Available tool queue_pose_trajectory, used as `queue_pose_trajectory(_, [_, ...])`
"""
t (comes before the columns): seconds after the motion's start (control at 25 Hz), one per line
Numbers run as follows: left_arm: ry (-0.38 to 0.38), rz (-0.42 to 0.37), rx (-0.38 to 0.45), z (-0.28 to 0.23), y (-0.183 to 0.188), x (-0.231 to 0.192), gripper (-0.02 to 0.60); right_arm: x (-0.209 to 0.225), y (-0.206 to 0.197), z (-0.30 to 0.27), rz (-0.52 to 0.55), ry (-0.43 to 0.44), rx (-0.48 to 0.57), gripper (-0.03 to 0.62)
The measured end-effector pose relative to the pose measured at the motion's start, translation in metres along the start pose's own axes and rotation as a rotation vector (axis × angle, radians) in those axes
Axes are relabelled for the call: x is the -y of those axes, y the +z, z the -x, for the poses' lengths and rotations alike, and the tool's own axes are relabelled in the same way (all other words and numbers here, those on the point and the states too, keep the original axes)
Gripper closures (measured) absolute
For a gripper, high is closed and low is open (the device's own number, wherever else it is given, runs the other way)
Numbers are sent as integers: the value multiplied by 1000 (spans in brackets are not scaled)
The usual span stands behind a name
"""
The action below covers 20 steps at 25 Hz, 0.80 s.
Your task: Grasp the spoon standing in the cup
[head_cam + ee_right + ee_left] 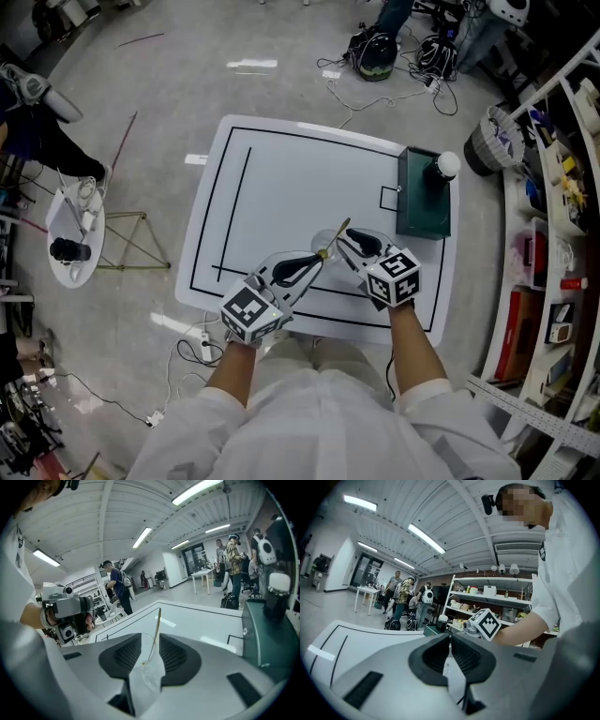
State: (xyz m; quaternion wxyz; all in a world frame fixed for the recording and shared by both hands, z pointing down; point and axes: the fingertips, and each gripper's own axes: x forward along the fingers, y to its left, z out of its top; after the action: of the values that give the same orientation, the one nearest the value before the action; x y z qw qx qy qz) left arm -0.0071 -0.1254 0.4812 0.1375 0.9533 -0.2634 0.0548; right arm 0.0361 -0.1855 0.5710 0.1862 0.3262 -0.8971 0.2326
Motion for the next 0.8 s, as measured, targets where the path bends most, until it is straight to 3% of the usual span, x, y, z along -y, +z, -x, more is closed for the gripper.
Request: queue_pose_trajectory(0.8, [11, 11, -9, 2, -5, -1, 577, 8, -1, -14, 2, -6, -21, 528])
